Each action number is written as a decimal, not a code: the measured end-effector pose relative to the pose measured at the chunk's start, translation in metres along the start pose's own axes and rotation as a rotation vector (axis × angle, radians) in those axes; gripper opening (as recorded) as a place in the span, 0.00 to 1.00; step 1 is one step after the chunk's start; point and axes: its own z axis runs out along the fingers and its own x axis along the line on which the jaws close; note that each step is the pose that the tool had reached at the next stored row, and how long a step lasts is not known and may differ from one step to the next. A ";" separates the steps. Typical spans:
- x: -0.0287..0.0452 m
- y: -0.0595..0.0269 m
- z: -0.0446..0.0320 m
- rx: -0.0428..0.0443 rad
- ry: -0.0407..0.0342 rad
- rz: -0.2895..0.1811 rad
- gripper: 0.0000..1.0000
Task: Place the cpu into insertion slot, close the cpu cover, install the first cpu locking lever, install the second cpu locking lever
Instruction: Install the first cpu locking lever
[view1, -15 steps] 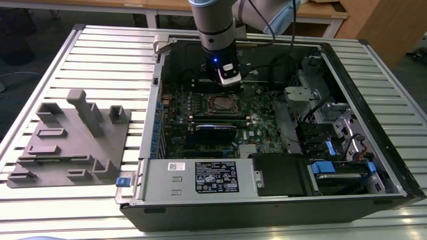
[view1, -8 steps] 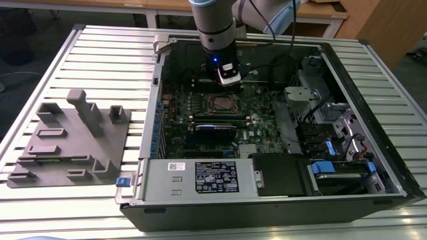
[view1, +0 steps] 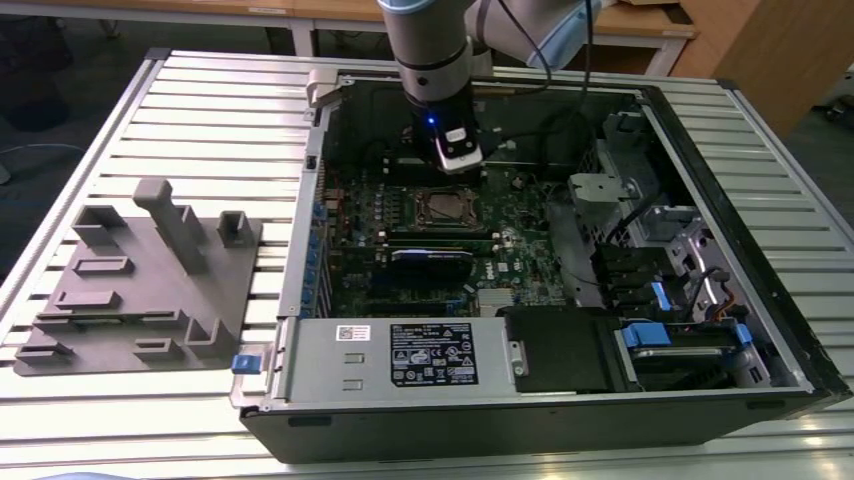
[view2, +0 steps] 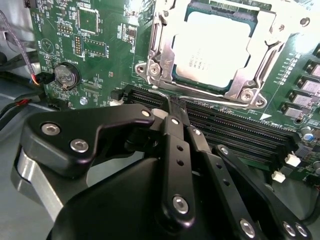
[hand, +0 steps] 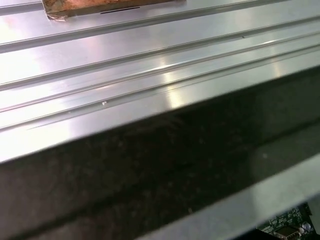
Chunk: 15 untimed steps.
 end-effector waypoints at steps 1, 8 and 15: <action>-0.0002 -0.0004 0.0000 0.0004 -0.0002 0.000 0.11; -0.0016 -0.0030 -0.0001 0.0037 -0.0017 0.002 0.11; -0.0013 -0.0027 0.0005 0.0080 -0.0044 0.011 0.11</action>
